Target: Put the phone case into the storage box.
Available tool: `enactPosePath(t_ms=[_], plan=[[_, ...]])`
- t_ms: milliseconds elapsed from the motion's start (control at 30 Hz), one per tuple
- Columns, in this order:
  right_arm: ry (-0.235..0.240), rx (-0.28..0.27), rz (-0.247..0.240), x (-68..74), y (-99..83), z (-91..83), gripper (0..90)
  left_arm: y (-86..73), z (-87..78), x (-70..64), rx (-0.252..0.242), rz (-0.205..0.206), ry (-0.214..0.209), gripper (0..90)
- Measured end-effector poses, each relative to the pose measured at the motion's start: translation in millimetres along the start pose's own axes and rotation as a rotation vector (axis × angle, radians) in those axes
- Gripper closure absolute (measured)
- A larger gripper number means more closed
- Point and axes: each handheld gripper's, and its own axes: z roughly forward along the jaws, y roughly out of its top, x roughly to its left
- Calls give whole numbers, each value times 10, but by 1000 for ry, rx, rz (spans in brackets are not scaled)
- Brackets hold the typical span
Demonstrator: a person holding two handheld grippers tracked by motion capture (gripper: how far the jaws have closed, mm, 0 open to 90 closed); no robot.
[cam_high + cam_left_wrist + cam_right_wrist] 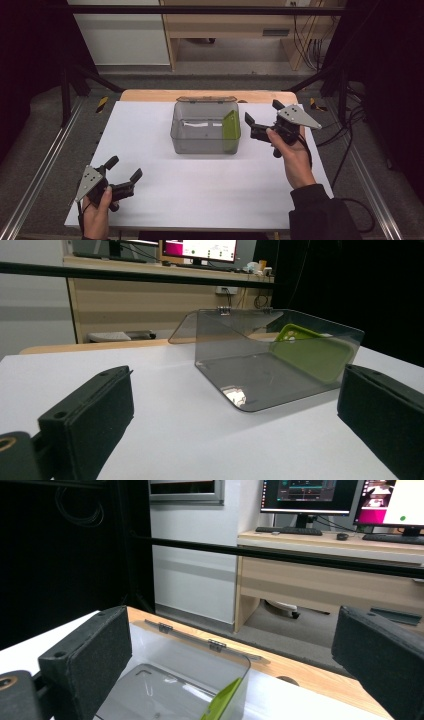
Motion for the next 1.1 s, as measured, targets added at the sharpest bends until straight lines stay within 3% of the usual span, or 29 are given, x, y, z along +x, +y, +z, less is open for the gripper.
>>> enactPosePath(t_ms=[633,833,1100], plan=[[-57,-10,18,-320,21,-311,29,-1,-10,34,0,1,-4,13],[-61,-12,23,-374,11,-381,28,2,-25,48,-4,1,0,13],[-55,-15,19,-407,12,-479,29,2,-31,40,1,3,-32,13]])
